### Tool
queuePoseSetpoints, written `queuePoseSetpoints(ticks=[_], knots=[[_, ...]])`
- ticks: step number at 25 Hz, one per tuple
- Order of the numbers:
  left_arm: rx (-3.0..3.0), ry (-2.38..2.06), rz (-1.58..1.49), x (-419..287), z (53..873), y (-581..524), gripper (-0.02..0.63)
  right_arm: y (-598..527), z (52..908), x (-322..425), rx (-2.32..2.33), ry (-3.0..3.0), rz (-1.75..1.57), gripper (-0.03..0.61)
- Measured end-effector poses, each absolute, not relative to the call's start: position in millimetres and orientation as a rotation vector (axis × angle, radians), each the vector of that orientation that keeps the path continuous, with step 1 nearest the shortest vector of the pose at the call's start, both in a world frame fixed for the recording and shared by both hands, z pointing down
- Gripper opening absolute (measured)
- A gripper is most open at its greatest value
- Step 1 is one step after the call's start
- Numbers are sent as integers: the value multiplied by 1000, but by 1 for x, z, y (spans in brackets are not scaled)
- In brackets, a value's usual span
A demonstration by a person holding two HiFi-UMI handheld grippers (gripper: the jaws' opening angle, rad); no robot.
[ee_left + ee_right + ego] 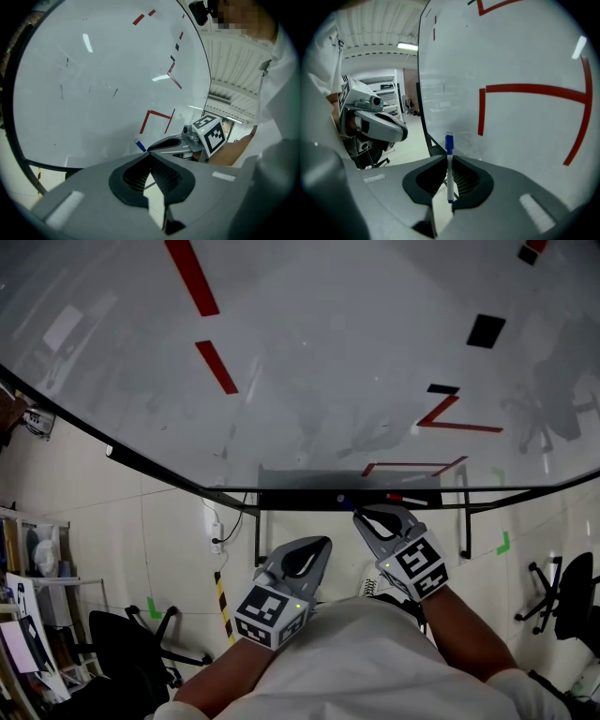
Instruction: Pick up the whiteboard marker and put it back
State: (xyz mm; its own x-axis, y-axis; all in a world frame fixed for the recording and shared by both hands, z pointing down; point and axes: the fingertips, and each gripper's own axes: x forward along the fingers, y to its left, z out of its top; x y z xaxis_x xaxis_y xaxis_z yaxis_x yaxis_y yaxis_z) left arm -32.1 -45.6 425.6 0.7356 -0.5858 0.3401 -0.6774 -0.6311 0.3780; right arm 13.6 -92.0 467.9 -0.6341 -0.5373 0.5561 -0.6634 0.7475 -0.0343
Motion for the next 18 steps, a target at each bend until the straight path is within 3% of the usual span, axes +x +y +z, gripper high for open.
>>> queuePoseSetpoints(ticks=[9,18], knots=[[2435,-984,242,-47,427,-55,17,-95,504,-4,703,-2134,-230,38],[2427,-984,231,-50,428,-60,17,-107,520,-10,657,-2056,-308,38]])
